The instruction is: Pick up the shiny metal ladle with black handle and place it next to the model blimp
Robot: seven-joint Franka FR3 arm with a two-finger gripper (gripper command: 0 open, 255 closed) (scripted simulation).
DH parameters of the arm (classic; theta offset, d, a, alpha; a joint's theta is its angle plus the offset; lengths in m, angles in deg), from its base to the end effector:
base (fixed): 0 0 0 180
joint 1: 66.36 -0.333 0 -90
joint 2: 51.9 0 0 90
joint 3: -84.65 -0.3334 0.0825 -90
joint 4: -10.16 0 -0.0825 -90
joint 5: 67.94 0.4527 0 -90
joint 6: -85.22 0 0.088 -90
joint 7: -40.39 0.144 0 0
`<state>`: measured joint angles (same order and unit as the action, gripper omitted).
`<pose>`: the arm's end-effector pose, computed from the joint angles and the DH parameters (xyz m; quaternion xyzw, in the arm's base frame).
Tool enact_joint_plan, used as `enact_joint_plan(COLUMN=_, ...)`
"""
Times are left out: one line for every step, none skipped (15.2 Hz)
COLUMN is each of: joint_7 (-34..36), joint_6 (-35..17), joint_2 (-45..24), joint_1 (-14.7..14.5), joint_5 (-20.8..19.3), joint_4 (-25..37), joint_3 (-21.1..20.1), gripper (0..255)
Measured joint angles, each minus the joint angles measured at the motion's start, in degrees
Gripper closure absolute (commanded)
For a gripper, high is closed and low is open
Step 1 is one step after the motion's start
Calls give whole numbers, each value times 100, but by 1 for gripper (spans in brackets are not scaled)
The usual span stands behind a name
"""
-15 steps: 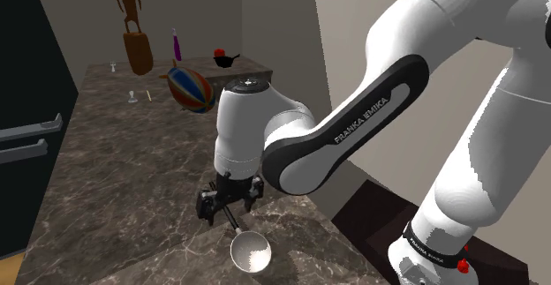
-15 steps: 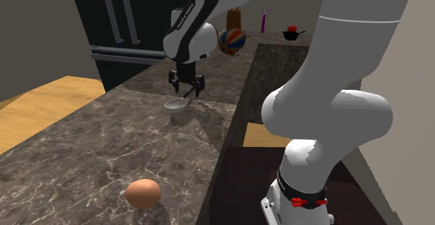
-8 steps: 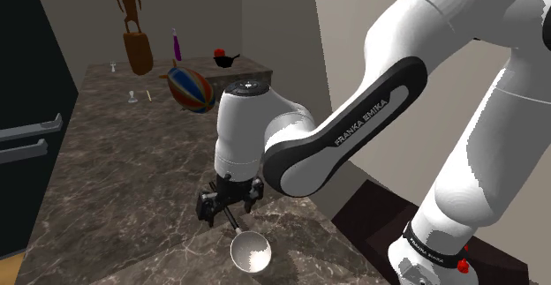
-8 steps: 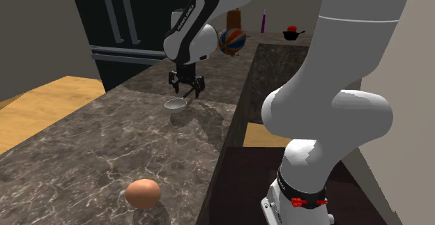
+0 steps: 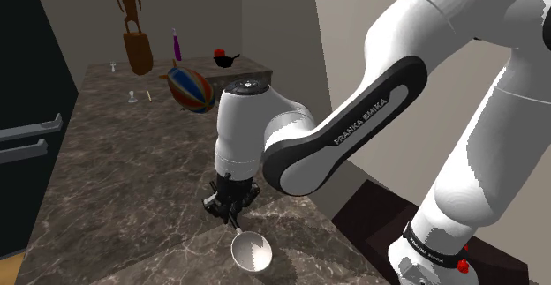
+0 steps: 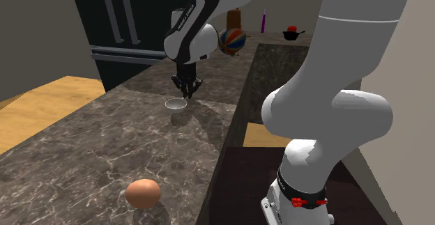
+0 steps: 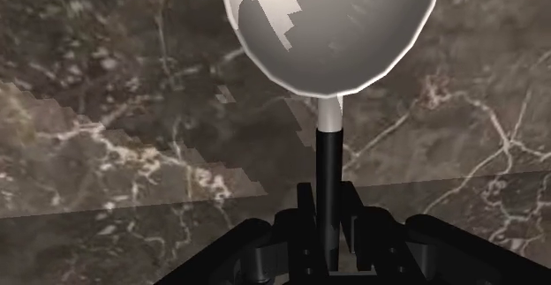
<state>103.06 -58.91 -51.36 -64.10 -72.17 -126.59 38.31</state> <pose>0.4026 0.3879 0.2654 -0.9885 0.1328 -0.0619 0.0380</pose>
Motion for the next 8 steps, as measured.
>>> enact_joint_plan(joint_7=-6, joint_6=-9, joint_2=4, joint_1=-7, joint_5=16, joint_4=-5, joint_3=-8, gripper=255)
enact_joint_plan(joint_7=-11, joint_6=-18, joint_2=0, joint_1=-8, joint_5=15, joint_4=-6, joint_3=-9, gripper=255)
enact_joint_plan(joint_7=-59, joint_6=13, joint_2=44, joint_1=-9, joint_5=76, joint_4=-4, joint_3=-8, gripper=255)
enact_joint_plan(joint_7=-93, joint_6=61, joint_2=83, joint_1=-15, joint_5=129, joint_4=19, joint_3=-10, gripper=255)
enact_joint_plan(joint_7=-170, joint_6=133, joint_2=163, joint_1=-19, joint_5=228, joint_4=38, joint_3=-3, gripper=255)
enact_joint_plan(joint_7=-223, joint_6=192, joint_2=217, joint_1=-24, joint_5=296, joint_4=59, joint_3=3, gripper=255)
enact_joint_plan(joint_7=-284, joint_6=263, joint_2=299, joint_1=-37, joint_5=389, joint_4=74, joint_3=9, gripper=255)
enact_joint_plan(joint_7=-353, joint_6=343, joint_2=378, joint_1=-47, joint_5=481, joint_4=99, joint_3=23, gripper=255)
